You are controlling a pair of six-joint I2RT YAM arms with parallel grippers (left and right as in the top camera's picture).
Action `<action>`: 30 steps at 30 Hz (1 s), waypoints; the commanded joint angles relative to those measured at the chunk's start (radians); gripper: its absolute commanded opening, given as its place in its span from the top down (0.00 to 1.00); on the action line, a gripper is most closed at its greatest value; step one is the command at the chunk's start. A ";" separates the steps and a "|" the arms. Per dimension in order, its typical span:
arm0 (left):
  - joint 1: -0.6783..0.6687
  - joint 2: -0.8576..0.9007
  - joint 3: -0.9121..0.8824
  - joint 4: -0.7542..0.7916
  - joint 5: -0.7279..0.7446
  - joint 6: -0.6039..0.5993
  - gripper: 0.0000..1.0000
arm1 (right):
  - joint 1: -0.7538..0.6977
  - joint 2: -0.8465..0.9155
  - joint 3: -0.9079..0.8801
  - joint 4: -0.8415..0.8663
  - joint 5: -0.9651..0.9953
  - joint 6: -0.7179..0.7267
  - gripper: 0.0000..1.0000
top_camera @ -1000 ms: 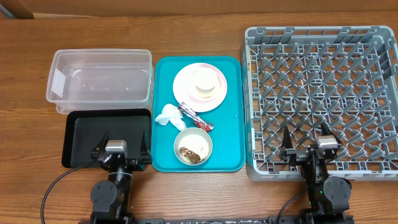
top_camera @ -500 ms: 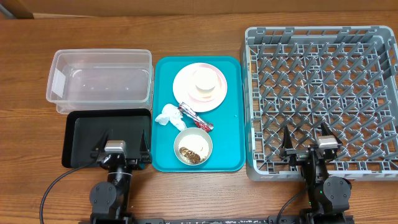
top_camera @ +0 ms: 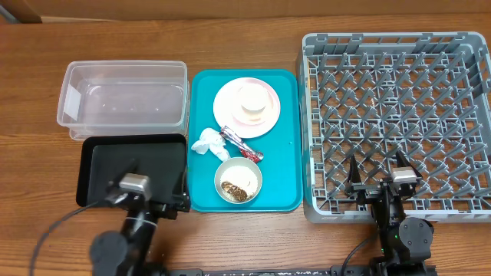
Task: Sort waste into correct bins and load items into the dishwasher
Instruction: 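Reach the left gripper to the white tissue on the teal tray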
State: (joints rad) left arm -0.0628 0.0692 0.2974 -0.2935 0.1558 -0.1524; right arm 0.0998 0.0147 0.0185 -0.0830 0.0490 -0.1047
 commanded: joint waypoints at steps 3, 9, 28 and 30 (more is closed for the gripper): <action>0.010 0.260 0.377 -0.149 0.031 -0.039 0.00 | 0.006 -0.012 -0.011 0.005 -0.002 0.000 0.00; 0.010 0.659 0.772 -0.521 0.187 -0.034 0.00 | 0.006 -0.012 -0.011 0.005 -0.002 0.000 0.00; 0.000 1.449 1.242 -1.093 0.410 -0.028 0.96 | 0.006 -0.012 -0.011 0.005 -0.002 0.000 0.00; -0.014 1.476 1.242 -1.094 0.378 -0.048 0.96 | 0.006 -0.012 -0.011 0.005 -0.002 -0.001 0.00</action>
State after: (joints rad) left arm -0.0643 1.5135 1.5166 -1.3834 0.5392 -0.1852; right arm 0.1001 0.0147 0.0185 -0.0818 0.0490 -0.1051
